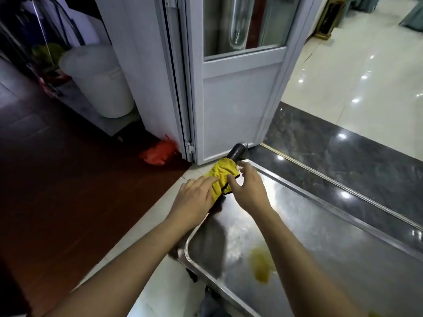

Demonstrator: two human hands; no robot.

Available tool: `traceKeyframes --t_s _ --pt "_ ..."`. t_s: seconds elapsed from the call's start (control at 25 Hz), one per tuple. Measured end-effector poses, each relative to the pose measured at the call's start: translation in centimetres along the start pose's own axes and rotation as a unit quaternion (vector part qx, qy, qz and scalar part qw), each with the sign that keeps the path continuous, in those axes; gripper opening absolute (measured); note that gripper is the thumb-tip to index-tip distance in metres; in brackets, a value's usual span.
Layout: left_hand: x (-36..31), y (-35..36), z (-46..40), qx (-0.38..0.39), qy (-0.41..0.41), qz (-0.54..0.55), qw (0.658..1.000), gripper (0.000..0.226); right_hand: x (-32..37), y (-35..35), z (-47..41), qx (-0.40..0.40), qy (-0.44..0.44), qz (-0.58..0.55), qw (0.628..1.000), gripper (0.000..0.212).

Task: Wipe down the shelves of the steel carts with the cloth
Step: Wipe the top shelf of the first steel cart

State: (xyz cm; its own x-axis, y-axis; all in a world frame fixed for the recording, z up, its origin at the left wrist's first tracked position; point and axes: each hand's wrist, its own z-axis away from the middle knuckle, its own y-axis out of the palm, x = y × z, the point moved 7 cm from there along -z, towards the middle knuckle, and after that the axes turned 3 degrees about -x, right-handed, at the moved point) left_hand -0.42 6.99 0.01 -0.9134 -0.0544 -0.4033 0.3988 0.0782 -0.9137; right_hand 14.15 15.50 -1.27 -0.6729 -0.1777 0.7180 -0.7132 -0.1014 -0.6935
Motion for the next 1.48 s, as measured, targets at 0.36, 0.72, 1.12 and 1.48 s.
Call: traceKeyframes --t_s 0.36,0.72,1.12,1.48 --pt "1.6 4.2 -2.7 0.063 -0.019 -0.028 0.997 0.055 -4.9 5.4 -5.1 0.117 0.203 -0.18 0.955 0.081" --pt "2.6 4.3 -2.6 0.048 0.038 -0.061 0.996 0.06 -5.8 6.9 -3.7 0.119 0.329 -0.301 0.887 0.02" --pt "-0.9 1.0 -1.9 0.066 0.098 0.063 0.991 0.11 0.7 -0.5 1.1 -0.069 0.196 -0.313 0.927 0.022" --pt "-4.1 -2.1 1.2 -0.009 0.105 0.227 0.968 0.054 -2.1 -3.7 12.5 -0.202 0.323 -0.323 0.866 0.032"
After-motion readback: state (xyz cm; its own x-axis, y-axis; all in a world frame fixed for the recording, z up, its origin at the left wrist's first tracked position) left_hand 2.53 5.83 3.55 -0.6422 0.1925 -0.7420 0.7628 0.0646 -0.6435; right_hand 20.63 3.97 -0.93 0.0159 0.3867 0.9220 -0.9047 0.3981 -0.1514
